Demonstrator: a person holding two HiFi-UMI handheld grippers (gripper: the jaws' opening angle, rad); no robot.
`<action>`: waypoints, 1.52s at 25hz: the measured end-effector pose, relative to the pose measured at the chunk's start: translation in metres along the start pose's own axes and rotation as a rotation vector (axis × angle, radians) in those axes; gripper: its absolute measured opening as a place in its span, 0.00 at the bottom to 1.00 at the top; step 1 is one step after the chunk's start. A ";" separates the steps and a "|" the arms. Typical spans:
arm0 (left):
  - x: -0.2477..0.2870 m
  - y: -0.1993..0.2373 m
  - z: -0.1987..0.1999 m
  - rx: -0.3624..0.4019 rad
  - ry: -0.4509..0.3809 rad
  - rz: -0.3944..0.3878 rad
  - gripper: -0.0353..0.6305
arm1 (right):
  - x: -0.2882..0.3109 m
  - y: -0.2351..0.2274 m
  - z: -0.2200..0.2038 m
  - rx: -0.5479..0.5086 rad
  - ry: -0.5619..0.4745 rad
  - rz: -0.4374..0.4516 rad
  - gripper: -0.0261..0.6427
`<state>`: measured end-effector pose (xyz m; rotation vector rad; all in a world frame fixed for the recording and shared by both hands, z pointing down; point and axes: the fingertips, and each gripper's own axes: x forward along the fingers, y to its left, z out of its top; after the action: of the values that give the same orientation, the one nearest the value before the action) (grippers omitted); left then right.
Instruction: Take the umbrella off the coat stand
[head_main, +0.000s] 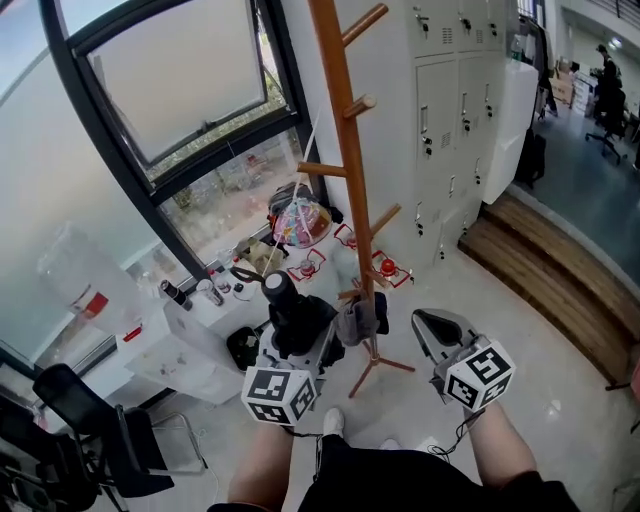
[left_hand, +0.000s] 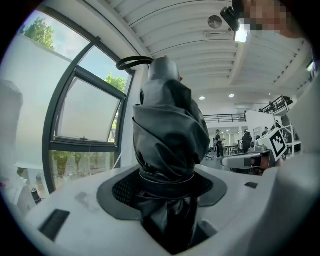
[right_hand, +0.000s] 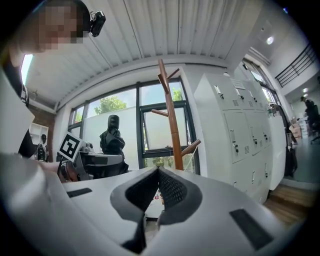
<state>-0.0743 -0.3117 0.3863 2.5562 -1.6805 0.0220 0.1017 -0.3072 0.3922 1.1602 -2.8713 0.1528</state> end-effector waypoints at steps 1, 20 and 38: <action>-0.009 0.000 -0.002 0.000 0.003 0.017 0.45 | 0.000 0.005 -0.002 0.002 0.003 0.017 0.12; -0.134 0.025 -0.024 -0.010 0.077 0.078 0.45 | 0.020 0.121 -0.025 0.053 0.008 0.126 0.12; -0.241 0.010 -0.075 -0.019 0.137 -0.173 0.45 | -0.036 0.237 -0.062 0.058 0.043 -0.082 0.12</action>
<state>-0.1768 -0.0896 0.4482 2.6099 -1.4018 0.1647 -0.0367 -0.1059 0.4326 1.2659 -2.7948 0.2566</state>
